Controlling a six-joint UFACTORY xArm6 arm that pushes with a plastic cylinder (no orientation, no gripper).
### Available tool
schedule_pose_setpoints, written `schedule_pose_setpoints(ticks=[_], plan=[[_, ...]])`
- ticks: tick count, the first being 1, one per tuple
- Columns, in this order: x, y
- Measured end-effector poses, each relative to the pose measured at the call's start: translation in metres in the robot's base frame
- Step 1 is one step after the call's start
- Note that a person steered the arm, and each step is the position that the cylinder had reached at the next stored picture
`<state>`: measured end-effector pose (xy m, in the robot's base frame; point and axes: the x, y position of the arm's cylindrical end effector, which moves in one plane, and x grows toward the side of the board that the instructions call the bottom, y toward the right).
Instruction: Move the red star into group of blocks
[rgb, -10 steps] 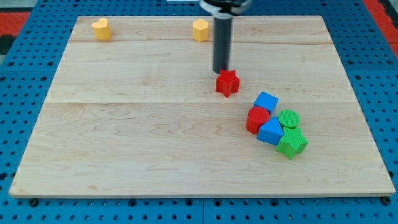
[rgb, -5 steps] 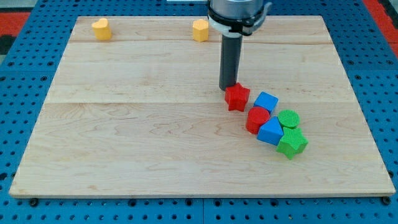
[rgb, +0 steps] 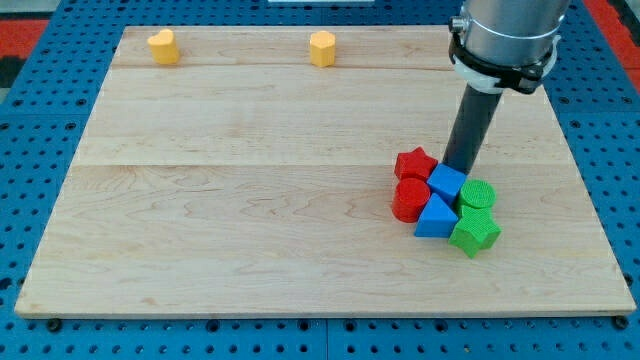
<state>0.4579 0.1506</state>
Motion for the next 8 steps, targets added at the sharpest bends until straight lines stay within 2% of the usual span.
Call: schedule_pose_setpoints(ticks=[2,3,4,7,8], plan=[[0.005,0.008],[-0.017,0.044],[-0.057,0.041],[-0.042,-0.054],[-0.028,-0.056]])
